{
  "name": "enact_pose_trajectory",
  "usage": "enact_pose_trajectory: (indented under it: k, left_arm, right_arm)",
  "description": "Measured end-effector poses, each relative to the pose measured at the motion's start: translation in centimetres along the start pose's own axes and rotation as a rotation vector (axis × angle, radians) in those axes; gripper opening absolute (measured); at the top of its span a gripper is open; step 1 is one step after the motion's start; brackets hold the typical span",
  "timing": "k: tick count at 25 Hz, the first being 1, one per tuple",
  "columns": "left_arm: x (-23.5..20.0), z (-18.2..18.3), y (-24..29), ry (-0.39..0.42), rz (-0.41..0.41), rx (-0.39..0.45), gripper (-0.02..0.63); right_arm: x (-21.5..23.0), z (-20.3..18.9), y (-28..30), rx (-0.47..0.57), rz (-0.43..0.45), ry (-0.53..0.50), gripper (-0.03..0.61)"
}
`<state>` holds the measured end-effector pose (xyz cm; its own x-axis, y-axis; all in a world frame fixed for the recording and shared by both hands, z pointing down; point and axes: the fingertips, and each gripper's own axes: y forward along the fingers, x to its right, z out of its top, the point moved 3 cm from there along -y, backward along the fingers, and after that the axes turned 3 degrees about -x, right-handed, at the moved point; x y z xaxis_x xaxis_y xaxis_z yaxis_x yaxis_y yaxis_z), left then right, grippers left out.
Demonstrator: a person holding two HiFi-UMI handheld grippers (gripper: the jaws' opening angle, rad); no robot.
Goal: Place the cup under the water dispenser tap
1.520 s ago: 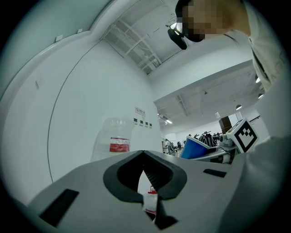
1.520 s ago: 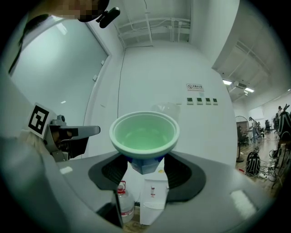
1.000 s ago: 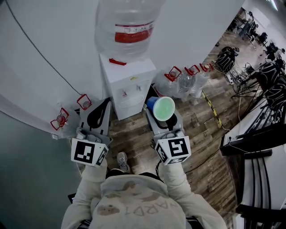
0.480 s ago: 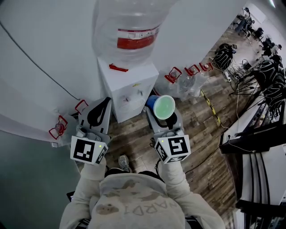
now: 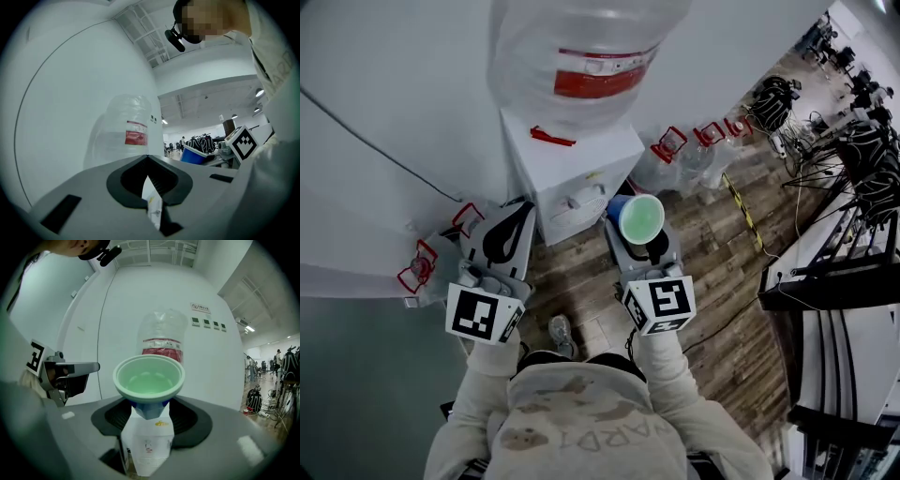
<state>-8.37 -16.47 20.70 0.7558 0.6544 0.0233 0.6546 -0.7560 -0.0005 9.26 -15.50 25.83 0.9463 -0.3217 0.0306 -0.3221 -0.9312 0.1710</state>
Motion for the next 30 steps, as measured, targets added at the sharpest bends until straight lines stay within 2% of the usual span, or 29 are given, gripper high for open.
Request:
enact_pose_trajectory:
  k: [14,30]
  left_arm:
    - [-2.4,-6.1,2.2,-0.057,-0.02,-0.056,0.006]
    - [-2.4,-15.1,1.2,-0.111,-0.012,-0.11,0.006]
  right_arm:
    - [-0.5,-8.3,5.7,-0.115,0.053,0.021,0.259]
    - [-2.4,-22.1,9.7,-0.244,0.125,-0.006,0.255]
